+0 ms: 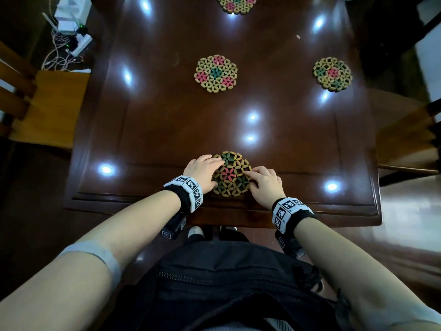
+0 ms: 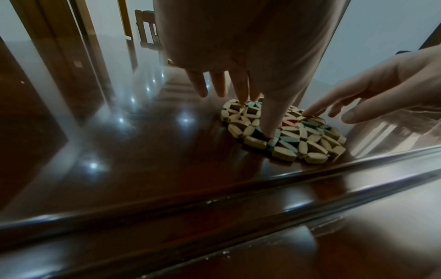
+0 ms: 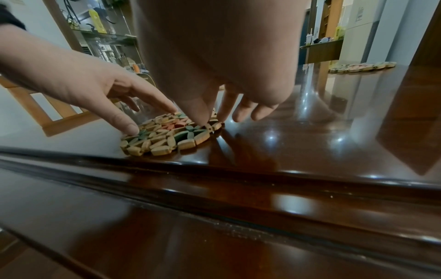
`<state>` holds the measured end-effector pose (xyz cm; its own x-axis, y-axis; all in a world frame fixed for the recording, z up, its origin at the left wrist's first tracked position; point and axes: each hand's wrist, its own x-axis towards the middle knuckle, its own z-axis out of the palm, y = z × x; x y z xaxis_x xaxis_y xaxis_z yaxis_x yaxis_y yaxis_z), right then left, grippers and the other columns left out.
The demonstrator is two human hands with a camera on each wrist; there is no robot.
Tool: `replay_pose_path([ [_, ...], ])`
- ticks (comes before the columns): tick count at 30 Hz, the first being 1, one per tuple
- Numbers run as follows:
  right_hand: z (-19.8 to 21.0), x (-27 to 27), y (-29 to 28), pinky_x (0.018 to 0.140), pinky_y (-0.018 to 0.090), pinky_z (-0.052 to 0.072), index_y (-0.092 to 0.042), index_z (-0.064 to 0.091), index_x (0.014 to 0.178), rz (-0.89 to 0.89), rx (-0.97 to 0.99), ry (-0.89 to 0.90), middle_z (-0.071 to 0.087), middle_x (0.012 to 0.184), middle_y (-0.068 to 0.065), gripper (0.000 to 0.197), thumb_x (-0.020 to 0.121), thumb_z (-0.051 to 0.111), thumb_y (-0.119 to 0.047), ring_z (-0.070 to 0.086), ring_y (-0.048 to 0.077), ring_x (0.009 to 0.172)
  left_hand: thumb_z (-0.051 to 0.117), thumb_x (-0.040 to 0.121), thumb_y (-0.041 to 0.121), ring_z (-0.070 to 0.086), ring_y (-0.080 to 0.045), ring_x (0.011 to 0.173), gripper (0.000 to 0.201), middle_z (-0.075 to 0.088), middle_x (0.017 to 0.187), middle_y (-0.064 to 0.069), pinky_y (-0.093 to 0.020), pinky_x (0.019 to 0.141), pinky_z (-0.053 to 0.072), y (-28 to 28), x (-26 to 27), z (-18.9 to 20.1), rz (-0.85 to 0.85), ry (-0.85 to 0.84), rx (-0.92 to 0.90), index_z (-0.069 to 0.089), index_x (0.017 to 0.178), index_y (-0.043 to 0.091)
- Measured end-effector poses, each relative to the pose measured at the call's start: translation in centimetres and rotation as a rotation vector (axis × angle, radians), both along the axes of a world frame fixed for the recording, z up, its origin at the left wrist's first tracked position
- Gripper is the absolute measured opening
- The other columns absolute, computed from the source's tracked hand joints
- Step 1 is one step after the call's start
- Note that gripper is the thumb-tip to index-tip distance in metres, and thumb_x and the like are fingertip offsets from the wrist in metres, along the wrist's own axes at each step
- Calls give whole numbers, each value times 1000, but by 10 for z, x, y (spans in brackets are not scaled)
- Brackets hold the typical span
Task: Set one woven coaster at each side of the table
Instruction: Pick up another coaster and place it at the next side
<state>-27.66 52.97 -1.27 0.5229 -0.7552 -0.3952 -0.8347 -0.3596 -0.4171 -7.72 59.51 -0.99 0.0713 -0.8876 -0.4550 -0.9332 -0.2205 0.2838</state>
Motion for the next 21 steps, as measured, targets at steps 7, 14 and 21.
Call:
replay_pose_path([
  [7,-1,4,4,100,42,33,-29,56,129,3,-13,-12,52,129,-2,40,90,50,-22,42,25,122,63,84,28,19,-16,146,69,29,156,8,-42,115,24,4,3,1,14,18,-11,30,145,27],
  [14,-1,7,8,101,41,33,-30,56,128,-33,-2,-22,53,129,-1,41,89,49,-20,42,25,121,61,86,36,18,-15,146,65,27,156,10,-41,114,25,13,7,-4,-7,21,-37,34,144,27],
  [21,-1,6,11,101,40,34,-31,54,130,-27,0,4,52,130,-2,44,88,48,-18,42,25,122,61,86,35,17,-15,147,64,27,157,9,-40,116,26,13,7,-6,-18,31,-49,34,144,27],
])
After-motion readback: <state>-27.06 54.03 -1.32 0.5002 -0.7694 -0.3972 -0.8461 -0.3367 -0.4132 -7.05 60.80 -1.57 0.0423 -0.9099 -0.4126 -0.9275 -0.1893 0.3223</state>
